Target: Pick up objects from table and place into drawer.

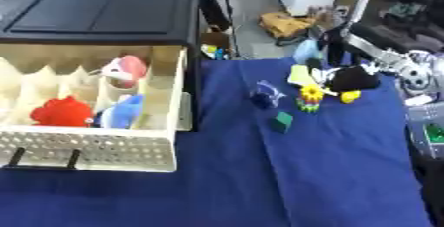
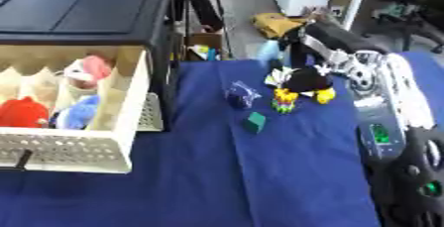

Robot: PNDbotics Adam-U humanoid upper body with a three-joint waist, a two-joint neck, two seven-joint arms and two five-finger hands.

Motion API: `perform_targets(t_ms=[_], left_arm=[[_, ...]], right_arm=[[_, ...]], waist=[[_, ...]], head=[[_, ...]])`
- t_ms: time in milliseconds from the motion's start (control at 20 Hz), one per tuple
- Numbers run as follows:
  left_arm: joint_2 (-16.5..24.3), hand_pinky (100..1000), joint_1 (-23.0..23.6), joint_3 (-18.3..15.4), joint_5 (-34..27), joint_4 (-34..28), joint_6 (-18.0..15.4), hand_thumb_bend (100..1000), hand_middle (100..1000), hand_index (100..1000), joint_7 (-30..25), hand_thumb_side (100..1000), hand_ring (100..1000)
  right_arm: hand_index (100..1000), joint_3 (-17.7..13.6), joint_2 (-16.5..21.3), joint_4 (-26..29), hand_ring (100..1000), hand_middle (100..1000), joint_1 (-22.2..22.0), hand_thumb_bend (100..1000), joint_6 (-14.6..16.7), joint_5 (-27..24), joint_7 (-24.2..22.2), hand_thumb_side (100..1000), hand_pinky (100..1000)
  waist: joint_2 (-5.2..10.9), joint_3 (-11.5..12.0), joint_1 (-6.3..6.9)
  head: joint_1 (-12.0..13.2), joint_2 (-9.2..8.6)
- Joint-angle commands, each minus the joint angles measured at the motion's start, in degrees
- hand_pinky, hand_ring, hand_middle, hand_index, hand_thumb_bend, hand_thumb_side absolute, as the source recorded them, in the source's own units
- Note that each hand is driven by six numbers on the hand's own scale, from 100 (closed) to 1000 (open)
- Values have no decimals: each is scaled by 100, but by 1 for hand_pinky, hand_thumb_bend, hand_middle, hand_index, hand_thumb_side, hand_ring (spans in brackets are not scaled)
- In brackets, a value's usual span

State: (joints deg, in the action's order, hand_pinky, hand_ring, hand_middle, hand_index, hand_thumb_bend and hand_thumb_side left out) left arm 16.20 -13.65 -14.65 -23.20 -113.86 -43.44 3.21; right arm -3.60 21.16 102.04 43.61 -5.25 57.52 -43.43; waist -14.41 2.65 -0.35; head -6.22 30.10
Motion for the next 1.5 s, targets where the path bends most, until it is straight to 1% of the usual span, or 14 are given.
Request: perform_targets(t_ms=[50, 250, 550, 850, 1050, 1300, 1500], left_arm=[[185, 793, -35, -17, -36, -73, 24, 289, 814, 914, -6, 1000, 851], [192, 793, -34, -8, -55, -73, 41, 288, 815, 914, -16, 1000, 851], [195, 793, -37, 16, -90, -73, 70, 288, 815, 914, -48, 1000, 851], [197, 793, -46, 48, -140, -73, 92, 287, 815, 914, -90, 1000, 851], [184, 793, -62, 66, -174, -73, 104, 287, 816, 914, -123, 1000, 852], [163, 793, -86, 89, -212, -73, 120, 286, 816, 914, -168, 1000, 852], [161, 793, -88, 89, -232, -73, 122, 286, 816, 914, -189, 1000, 852]], right_arm=[[474, 153, 170, 306, 544, 431, 330, 100, 23, -255, -28, 369, 342], [476, 382, 108, 424, 546, 434, 721, 100, 71, -515, -61, 367, 345], [478, 674, -189, 488, 548, 437, 1256, 100, 109, -788, -117, 368, 349], [478, 906, -536, 168, 548, 436, 1684, 100, 196, -805, -214, 374, 350], [477, 1037, -769, -106, 546, 434, 1845, 100, 296, -796, -238, 373, 349], [475, 1172, -1052, -323, 544, 432, 1918, 100, 420, -773, -235, 371, 347], [475, 1195, -1103, -397, 544, 432, 1930, 100, 472, -734, -207, 371, 347]], waist=[[126, 18, -4], [145, 44, -21], [166, 108, -47], [186, 216, -72], [175, 295, -78], [157, 368, -77], [155, 378, -76]], head=[[-24, -12], [-49, 5], [-95, 35], [-168, 55], [-216, 56], [-267, 39], [-274, 36]])
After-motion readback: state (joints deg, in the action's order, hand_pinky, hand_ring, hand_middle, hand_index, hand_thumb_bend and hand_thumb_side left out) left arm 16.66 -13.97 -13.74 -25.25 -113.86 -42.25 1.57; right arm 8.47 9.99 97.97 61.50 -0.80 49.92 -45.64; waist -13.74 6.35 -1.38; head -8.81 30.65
